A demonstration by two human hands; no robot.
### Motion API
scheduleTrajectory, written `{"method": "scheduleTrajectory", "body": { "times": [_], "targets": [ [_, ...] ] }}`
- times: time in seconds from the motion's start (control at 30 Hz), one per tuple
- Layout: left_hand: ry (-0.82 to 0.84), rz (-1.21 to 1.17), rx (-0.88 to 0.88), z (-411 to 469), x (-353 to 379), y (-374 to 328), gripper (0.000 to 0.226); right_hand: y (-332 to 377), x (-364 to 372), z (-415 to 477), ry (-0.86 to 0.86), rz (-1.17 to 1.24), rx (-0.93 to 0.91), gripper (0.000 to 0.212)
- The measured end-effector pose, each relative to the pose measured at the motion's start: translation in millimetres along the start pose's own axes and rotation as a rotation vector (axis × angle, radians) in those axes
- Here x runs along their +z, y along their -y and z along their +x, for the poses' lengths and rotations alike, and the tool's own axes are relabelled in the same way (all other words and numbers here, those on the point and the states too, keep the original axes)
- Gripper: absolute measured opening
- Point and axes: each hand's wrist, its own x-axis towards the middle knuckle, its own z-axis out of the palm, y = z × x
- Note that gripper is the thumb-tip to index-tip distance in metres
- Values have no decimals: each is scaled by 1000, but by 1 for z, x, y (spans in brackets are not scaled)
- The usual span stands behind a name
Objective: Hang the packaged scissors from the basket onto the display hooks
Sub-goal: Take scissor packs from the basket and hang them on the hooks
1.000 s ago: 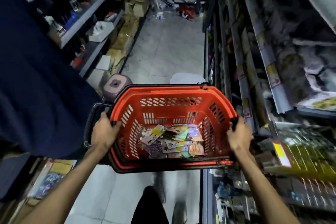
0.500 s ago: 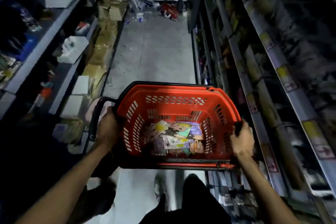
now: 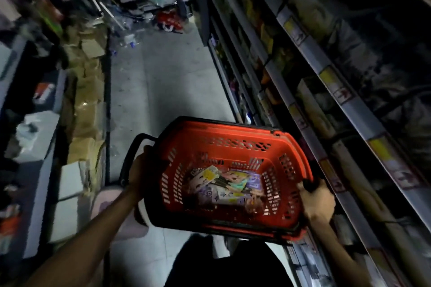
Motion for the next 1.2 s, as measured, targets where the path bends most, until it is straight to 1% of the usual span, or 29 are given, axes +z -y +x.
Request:
{"method": "scheduleTrajectory", "body": {
  "times": [0.03, 0.1, 0.17, 0.2, 0.23, 0.3, 0.43, 0.5, 0.57, 0.73, 0.87, 0.97, 1.0, 1.1, 1.2],
  "targets": [
    [32, 17, 15, 17, 1, -6, 62, 3, 3, 4, 5, 1, 33, 46],
    [77, 8, -3, 48, 5, -22, 56, 7, 9, 6, 10, -5, 112, 49],
    [10, 57, -14, 79, 11, -39, 49, 9, 15, 4, -9, 3, 179, 48],
    [-21, 76, 8, 95, 15, -48, 45, 12, 20, 1, -24, 14, 210, 45],
    [1, 75, 48, 111, 16, -56, 44, 16, 24, -1, -40, 28, 238, 42],
    [90, 73, 160, 143, 18, -71, 49, 21, 34, -10, -67, 46, 289, 38],
    [235, 329, 252, 213, 28, -91, 54, 36, 59, -36, -170, 86, 470, 38],
    [316, 353, 361, 243, 31, -105, 52, 46, 78, -60, -241, 113, 553, 34],
    [352, 343, 452, 267, 35, -120, 51, 55, 96, -89, -304, 134, 667, 33],
    [483, 341, 649, 285, 37, -160, 46, 86, 124, -160, -435, 208, 883, 32],
    [554, 403, 807, 277, 42, -186, 55, 101, 144, -210, -515, 284, 1027, 36],
    [631, 407, 916, 260, 47, -198, 43, 102, 164, -242, -568, 340, 1102, 34],
    [641, 424, 944, 253, 48, -200, 43, 102, 171, -252, -586, 367, 1125, 34],
    [629, 486, 1035, 240, 53, -211, 50, 107, 189, -274, -643, 413, 1165, 32],
    [657, 535, 1134, 230, 61, -224, 54, 122, 216, -299, -686, 454, 1254, 32]
  ]
}}
